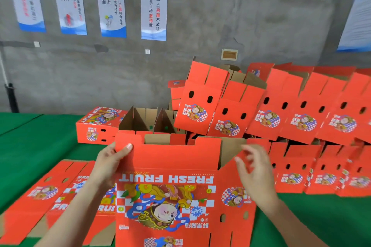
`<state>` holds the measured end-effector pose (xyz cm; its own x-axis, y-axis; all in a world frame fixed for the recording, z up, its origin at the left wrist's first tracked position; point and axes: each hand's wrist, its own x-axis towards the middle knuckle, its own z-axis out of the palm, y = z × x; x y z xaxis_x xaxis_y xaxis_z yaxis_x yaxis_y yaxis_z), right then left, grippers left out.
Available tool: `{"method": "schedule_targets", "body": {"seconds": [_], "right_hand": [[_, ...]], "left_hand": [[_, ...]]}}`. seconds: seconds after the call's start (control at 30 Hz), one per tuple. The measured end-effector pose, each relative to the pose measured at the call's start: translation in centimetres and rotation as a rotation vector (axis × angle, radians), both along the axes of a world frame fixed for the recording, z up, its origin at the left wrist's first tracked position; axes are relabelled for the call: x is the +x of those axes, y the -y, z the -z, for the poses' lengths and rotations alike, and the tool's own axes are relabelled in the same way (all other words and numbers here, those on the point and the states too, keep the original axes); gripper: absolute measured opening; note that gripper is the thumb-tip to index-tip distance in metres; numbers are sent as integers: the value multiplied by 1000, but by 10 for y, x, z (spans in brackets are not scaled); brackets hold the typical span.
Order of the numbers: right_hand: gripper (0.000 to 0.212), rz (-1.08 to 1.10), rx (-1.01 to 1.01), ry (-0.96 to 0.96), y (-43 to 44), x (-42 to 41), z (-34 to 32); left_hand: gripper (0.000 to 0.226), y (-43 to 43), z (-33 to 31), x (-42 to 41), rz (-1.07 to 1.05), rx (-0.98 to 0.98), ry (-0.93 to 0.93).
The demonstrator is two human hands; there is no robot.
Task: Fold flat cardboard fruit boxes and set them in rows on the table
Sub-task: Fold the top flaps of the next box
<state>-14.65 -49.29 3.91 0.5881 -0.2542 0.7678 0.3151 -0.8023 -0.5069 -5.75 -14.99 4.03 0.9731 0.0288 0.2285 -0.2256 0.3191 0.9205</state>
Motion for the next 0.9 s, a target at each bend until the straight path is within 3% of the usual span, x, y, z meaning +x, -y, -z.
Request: {"method": "schedule_targets", "body": {"seconds": [0.17,0.3,0.4,0.5,0.6,0.73,0.83,0.9], "right_hand": [[28,-239,-77,-503,-21,11,-9],[12,-290,-92,-592,-25,16,-18],[18,-263,-136,-649,-22,14,-21],[22,-205,-163,-614,-13,9,-25],[22,-196,-147,-554,-4,1,-26],[24,-201,-95,-467,12,-14,-23],[20,-245,-16,-428,20,-21,-21],[21,-272,17,-434,25,-23,-17]], "left_hand": [[13,4,-4,-9,-10,21,23],[22,3,-7,-10,-8,65,42],[21,-1,-12,-13,8,170,120],[10,0,-21,-17,-5,318,204],[15,7,-39,-24,9,402,261],[64,4,-52,-23,-18,575,253],[76,9,-53,-13,-9,675,199],[77,16,-55,-5,-8,619,115]]}}
